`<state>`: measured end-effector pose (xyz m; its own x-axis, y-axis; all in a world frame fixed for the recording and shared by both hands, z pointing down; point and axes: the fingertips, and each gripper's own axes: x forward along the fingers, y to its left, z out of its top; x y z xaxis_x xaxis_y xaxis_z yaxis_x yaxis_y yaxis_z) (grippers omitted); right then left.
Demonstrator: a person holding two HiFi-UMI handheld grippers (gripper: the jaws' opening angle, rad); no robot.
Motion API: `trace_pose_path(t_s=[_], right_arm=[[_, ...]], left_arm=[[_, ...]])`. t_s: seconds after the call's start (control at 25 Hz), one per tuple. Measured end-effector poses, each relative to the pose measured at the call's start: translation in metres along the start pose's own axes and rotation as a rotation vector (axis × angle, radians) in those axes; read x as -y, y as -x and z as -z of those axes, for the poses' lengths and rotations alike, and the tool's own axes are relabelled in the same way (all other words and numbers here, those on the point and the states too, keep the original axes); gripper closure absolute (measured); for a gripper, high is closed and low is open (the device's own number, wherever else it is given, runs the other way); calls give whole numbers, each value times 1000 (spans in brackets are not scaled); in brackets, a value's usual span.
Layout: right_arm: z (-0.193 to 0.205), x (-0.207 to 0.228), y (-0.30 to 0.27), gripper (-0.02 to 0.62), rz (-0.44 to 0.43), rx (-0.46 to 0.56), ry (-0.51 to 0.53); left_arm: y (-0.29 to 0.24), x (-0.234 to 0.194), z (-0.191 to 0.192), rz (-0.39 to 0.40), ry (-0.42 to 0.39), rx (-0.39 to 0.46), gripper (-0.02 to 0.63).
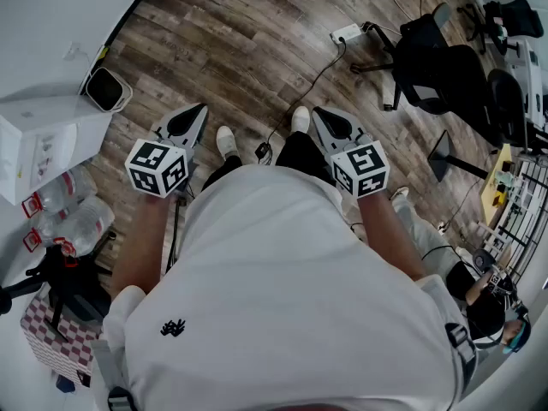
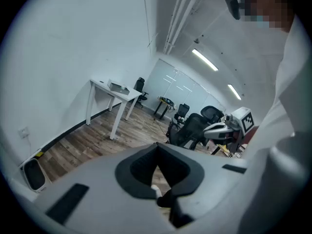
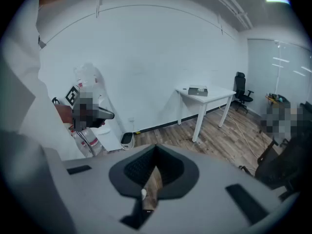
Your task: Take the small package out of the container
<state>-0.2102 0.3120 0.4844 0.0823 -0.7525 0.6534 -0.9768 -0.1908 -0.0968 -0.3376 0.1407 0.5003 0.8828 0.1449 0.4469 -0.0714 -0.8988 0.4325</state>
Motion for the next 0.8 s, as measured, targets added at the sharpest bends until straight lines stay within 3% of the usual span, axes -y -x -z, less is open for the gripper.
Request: trace_pose_path(t_s=[0.32,0.8], right_arm=[[6,0,2,589,-57,3,12],[-18,97,-13,588,-164,85,21]], left_arm=[[-35,33,-15,40,-33,-16,600],[-127,73,-82,-25,-113,-20,600]])
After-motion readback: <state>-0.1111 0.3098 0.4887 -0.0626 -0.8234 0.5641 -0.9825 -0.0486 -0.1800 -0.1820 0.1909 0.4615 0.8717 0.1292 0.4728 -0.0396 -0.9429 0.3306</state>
